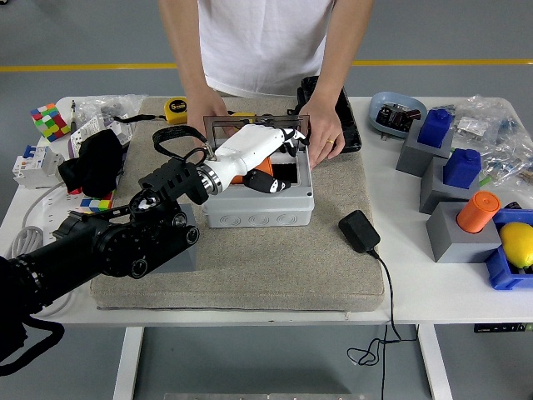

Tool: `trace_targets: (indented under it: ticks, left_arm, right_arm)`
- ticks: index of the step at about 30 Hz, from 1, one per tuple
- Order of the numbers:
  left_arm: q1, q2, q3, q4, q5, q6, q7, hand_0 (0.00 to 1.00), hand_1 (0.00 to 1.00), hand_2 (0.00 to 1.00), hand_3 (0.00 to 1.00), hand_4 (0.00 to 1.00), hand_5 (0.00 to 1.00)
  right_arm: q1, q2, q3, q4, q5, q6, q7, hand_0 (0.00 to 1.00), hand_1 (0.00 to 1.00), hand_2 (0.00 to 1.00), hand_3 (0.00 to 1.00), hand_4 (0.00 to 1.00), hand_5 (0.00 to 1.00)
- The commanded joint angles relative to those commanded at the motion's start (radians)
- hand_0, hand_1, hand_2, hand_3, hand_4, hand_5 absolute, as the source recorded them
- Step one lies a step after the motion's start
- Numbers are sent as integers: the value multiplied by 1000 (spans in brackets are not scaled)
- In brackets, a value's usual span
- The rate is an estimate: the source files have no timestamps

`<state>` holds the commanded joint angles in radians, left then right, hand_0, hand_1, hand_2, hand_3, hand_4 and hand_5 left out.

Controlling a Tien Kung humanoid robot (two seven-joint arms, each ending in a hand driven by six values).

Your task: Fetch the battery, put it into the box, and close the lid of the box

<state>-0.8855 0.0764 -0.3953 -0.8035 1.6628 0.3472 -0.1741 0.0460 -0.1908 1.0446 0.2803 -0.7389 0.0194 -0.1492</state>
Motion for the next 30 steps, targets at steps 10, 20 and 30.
trace_targets:
  ticks: [10,20,30]
  left_arm:
    - [10,10,-32,-46,3,-3,3,679,777,774,797,998,218]
    - [39,37,-124,-163,17,60,-93,500,672,711,767,998,224]
    - [31,40,-194,-113,24,98,-67,570,723,719,742,998,397]
  right_arm:
    - [1,-1,3,0,-1,0,0,652,672,691,650,964,551]
    - [-1,-2,6,-1,-4,0,0,652,672,691,650,964,552]
    - [1,-1,6,0,-2,0,0,652,672,691,650,965,552]
